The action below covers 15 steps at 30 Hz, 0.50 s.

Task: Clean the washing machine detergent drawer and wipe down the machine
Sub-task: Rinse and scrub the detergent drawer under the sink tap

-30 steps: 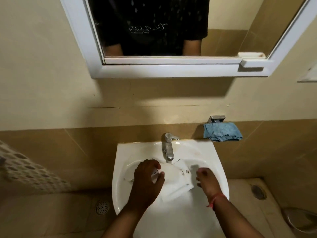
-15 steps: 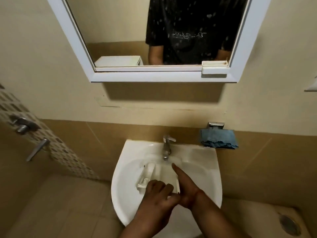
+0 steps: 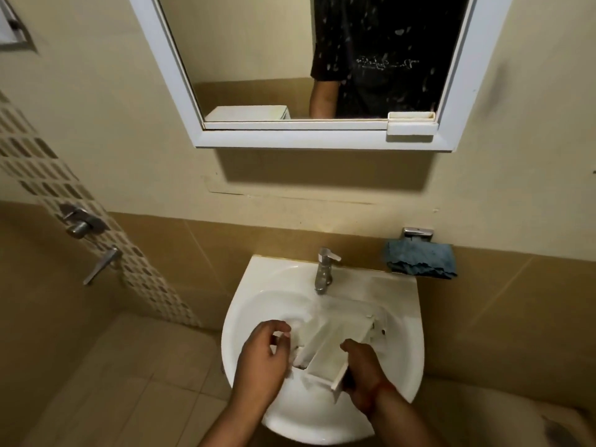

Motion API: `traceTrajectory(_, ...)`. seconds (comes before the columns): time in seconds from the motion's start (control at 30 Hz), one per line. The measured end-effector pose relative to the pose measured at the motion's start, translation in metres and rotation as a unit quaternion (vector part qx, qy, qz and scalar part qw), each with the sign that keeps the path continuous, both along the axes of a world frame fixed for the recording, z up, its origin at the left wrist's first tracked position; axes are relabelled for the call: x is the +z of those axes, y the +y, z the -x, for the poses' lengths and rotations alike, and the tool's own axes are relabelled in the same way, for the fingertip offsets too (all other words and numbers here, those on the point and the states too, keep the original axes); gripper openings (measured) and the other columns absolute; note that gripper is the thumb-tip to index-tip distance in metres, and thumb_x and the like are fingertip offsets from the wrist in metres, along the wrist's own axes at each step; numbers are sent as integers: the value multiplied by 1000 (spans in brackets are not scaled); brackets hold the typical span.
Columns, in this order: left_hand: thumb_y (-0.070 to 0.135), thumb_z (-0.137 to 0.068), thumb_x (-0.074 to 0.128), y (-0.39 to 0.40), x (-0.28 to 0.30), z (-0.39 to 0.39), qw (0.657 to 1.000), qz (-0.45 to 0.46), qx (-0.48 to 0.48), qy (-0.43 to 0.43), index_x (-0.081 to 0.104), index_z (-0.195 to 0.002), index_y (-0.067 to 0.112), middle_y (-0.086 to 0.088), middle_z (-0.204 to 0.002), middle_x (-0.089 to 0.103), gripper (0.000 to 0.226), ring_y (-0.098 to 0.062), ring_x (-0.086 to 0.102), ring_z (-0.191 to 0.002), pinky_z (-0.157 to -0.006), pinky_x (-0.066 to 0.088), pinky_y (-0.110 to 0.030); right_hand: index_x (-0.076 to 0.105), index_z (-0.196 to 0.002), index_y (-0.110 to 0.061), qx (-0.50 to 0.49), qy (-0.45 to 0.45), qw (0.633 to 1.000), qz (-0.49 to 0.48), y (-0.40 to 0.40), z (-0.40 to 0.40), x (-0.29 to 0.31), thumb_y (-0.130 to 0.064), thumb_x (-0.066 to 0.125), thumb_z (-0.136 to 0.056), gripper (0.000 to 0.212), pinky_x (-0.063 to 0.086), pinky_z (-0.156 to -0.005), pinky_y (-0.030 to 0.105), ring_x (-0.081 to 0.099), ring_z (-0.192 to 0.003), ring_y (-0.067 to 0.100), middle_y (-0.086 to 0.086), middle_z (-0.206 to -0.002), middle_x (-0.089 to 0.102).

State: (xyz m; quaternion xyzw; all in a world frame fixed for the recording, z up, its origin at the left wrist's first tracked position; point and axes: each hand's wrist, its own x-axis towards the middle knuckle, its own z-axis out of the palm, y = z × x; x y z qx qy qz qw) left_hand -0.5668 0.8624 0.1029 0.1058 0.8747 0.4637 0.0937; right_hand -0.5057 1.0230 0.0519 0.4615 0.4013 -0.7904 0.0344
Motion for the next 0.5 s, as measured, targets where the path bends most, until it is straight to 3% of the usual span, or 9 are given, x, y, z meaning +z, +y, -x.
traceTrajectory(0.07,22,-92,56,-2,-4,10,999,37,-17,-10,62,-84,34,15,-81,66,15,-6,63,-62,-66,53,-30,46,-123,-12,-24,4,999,-26,-5,-3,3,-16,52,-92,32,57,-73,47,64,-100,40,21,-113,63)
traceTrajectory(0.13,23,-90,56,-4,-8,20,996,79,-33,-17,61,-80,31,14,-74,64,14,-8,59,-59,-66,52,-32,41,-121,-14,-47,5,997,-55,-9,-7,8,-15,52,-94,30,56,-80,49,61,-102,38,18,-114,59)
traceTrajectory(0.2,27,-91,56,-3,-12,29,992,95,-58,-55,61,-84,29,13,-86,66,10,-9,61,-74,-72,53,-33,41,-121,-15,-61,8,996,-68,-12,-10,8,-15,52,-94,29,54,-86,55,60,-102,39,18,-115,58)
traceTrajectory(0.3,37,-94,54,-2,-13,41,965,121,-113,-205,61,-103,24,4,-103,64,17,-14,63,-92,-72,52,-26,44,-120,-14,-85,7,994,-70,-19,-15,13,-14,51,-95,27,56,-77,51,61,-100,39,18,-114,58)
traceTrajectory(0.4,32,-96,54,-7,-6,49,911,19,-138,-389,64,-107,20,-11,-109,66,20,-28,69,-94,-71,61,-40,44,-119,-15,-102,20,992,-78,-28,-18,16,-12,49,-96,24,57,-75,51,61,-100,39,17,-113,58)
traceTrajectory(0.5,23,-95,55,-17,-6,59,903,-26,-162,-397,65,-110,17,-16,-111,66,19,-33,71,-91,-72,60,-43,46,-118,-19,-89,37,987,-125,-38,-19,15,-10,47,-96,24,58,-71,46,63,-98,35,14,-110,61)
